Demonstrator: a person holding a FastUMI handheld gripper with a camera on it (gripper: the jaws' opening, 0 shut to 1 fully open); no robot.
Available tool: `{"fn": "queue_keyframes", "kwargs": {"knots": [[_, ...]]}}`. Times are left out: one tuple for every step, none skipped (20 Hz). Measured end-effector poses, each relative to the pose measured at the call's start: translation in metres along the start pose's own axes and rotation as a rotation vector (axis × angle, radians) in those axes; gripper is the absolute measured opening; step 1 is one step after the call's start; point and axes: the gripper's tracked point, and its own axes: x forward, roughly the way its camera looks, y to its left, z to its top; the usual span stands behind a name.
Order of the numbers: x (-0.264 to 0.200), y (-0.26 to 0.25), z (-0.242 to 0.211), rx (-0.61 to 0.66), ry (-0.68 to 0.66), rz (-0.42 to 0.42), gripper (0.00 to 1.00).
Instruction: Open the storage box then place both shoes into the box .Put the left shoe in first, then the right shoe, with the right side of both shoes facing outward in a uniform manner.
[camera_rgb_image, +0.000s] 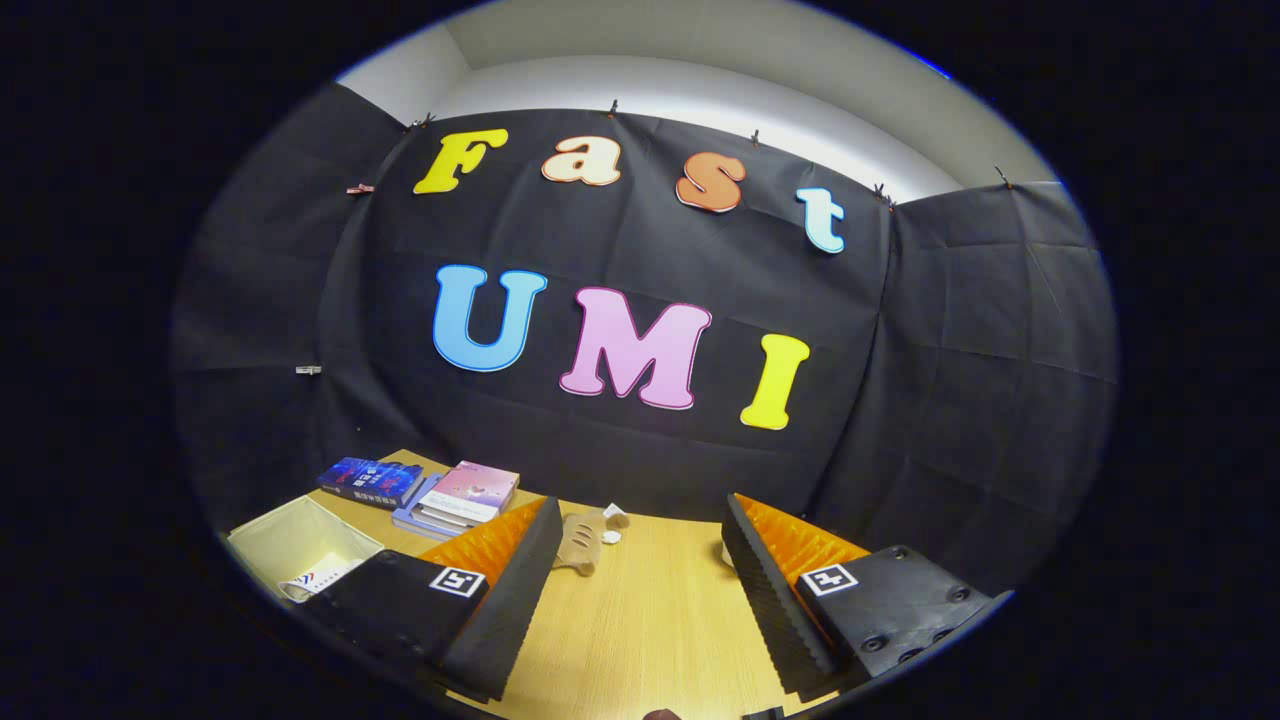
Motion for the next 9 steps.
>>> {"fn": "queue_keyframes", "kwargs": {"knots": [[-0.003, 0.001, 0.003, -0.003, -0.01, 0.006, 0.98], [-0.003, 0.005, 0.005, -0.01, -0.022, 0.011, 0.98], [-0.004, 0.006, 0.009, -0.018, -0.034, 0.014, 0.98], [-0.004, 0.008, 0.01, -0.023, -0.037, 0.02, 0.98], [-0.007, 0.011, 0.011, -0.024, -0.045, 0.029, 0.98], [-0.007, 0.012, 0.014, -0.026, -0.056, 0.032, 0.98], [-0.007, 0.013, 0.016, -0.028, -0.062, 0.032, 0.98], [-0.007, 0.016, 0.015, -0.025, -0.062, 0.038, 0.98], [-0.009, 0.019, 0.013, -0.02, -0.06, 0.043, 0.98]]}}
